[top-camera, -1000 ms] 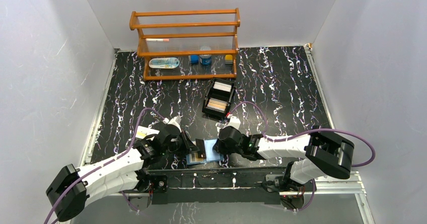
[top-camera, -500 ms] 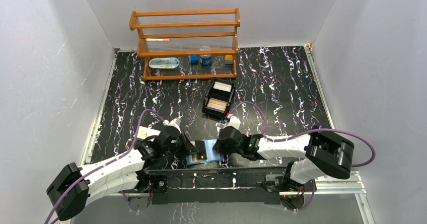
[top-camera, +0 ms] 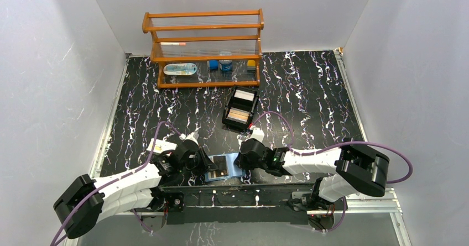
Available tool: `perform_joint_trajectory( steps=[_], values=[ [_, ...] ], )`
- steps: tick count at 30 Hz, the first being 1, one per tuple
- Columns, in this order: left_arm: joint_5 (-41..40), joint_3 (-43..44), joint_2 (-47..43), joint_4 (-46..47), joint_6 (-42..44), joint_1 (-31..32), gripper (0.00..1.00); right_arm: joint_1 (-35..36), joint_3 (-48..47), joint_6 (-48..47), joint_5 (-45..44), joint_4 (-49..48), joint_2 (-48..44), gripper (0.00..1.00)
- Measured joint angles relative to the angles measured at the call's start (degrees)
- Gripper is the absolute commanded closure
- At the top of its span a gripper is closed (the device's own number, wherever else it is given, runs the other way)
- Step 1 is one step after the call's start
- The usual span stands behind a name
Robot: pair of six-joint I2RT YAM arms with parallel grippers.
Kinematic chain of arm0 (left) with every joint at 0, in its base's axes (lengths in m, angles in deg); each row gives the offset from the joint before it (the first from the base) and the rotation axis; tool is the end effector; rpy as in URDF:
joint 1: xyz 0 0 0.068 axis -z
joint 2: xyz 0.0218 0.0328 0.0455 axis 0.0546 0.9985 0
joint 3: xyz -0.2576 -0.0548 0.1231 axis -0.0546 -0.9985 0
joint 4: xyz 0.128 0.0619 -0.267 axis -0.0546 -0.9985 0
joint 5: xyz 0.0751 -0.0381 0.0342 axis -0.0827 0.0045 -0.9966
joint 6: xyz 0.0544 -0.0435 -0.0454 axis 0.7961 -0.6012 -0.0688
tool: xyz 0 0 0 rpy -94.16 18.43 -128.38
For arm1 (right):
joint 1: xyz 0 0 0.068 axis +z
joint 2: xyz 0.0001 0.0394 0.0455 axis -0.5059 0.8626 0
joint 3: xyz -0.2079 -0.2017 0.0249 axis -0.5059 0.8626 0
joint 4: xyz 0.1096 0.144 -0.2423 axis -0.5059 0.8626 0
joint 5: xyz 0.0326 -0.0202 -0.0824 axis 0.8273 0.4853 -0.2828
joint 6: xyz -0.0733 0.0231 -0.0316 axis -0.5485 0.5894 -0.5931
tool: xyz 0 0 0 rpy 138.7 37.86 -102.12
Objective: Put the credit cards into the card holder
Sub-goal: Insert the credit card into the card holder.
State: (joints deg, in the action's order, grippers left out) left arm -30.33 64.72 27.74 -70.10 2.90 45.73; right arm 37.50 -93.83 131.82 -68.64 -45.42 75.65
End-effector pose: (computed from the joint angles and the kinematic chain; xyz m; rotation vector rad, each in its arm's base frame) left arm 0.1465 -0.1745 0.1124 -0.3339 2.4700 -1.0682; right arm 0.1378 0.2832 0.1168 0.0229 2.4232 0.8021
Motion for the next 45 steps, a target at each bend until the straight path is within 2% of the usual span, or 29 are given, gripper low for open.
perform_joint_trajectory(
  steps=[11, 24, 29, 37, 41, 45],
  values=[
    [0.8, 4.0, 1.6, -5.6, 1.9, 0.0, 1.0, 0.1, 0.0, -0.3, -2.0, 4.0, -1.5, 0.76],
    [2.1, 5.9, 7.3, -3.4, 4.2, 0.0, 1.0, 0.1, -0.3, -0.3, -2.1, 4.1, -1.0, 0.76],
    [2.5, 7.1, 9.4, -3.2, 5.3, 0.0, 0.98, 0.1, -0.6, -0.3, -2.2, 5.2, -1.5, 0.73],
    [3.1, 10.0, 13.2, -3.6, 5.9, 0.0, 1.0, 0.0, -0.5, -0.7, -4.5, 13.2, -5.0, 0.63],
    [4.0, 10.4, 15.6, -1.6, 5.3, 0.0, 1.0, 0.0, 0.1, -0.5, -4.5, 13.4, -5.2, 0.63],
    [4.4, 10.4, 16.5, -0.2, 4.3, 0.0, 1.0, 0.0, 0.4, -0.5, -4.4, 12.6, -5.2, 0.68]
  ],
)
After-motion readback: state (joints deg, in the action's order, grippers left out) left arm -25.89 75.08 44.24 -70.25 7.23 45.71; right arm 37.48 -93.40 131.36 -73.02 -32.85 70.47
